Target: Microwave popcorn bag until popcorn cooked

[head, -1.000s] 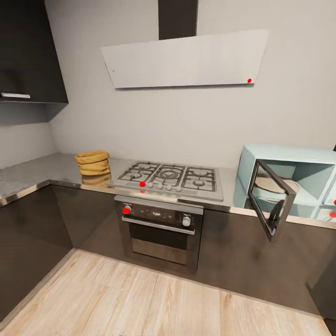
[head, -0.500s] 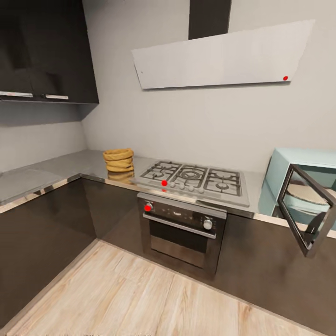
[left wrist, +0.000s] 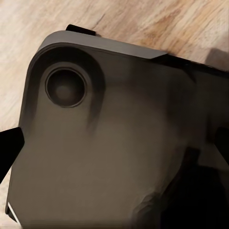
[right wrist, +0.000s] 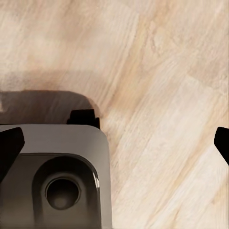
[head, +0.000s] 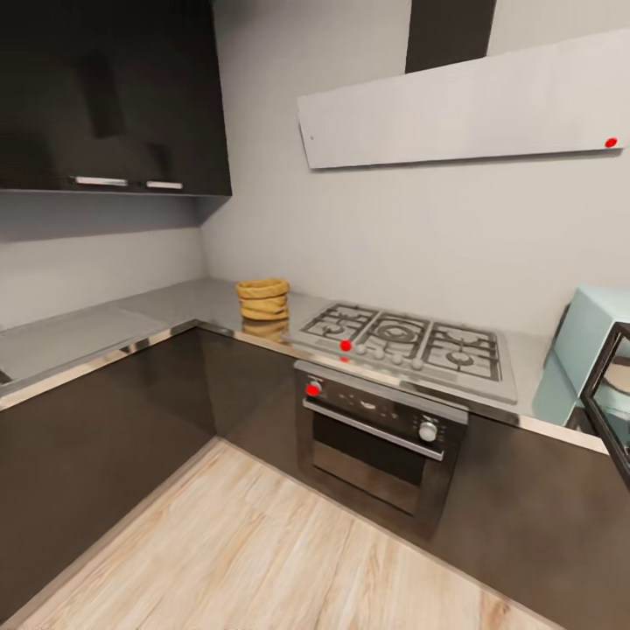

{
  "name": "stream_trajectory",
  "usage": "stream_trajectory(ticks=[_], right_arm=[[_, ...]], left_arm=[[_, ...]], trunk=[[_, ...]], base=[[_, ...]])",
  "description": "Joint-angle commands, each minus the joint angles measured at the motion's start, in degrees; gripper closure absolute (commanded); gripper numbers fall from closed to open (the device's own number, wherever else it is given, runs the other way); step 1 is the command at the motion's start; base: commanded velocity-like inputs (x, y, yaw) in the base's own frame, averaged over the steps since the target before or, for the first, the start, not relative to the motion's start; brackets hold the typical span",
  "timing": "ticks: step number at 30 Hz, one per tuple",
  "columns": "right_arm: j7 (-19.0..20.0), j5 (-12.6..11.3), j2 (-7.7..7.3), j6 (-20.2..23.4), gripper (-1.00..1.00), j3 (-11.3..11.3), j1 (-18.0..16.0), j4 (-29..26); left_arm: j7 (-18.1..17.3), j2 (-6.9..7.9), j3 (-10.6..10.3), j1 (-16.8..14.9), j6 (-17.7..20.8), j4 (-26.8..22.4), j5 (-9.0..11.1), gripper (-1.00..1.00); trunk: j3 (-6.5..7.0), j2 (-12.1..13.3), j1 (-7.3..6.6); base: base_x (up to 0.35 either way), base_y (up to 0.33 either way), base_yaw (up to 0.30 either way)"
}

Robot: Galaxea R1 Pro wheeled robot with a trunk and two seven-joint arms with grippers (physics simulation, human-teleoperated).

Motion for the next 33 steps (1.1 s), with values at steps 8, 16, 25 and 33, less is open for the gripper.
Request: stream_trajectory(ticks=[8, 16, 25, 33], right_arm=[[0.03, 0.76, 0.01, -0.23, -1.0, -0.45, -0.09, 0.13], [0.1, 0.63, 0.06, -0.05, -1.0, -0.44, -0.08, 0.13], [0.15, 0.68, 0.06, 0.15, -1.0, -0.43, -0.07, 0.15], [0.1, 0.68, -0.02, 0.0, -1.0, -0.43, -0.08, 0.15]], left_arm=[[0.07, 0.04, 0.1, -0.01, -0.13, -0.02, 0.19, -1.0], [0.07, 0.05, 0.03, -0.01, -0.13, -0.02, 0.19, -1.0], [0.07, 0.05, 0.01, -0.01, -0.13, -0.02, 0.19, -1.0], [0.07, 0.07, 0.01, -0.01, -0.13, -0.03, 0.19, -1.0]], trunk=[[1.39, 3.19, -1.77], [2.83, 6.4, -3.52], [4.44, 10.01, -5.5], [5.34, 12.02, -6.6]], base=[[0.0, 0.0, 0.024], [0.0, 0.0, 0.0], [0.0, 0.0, 0.0], [0.0, 0.0, 0.215]])
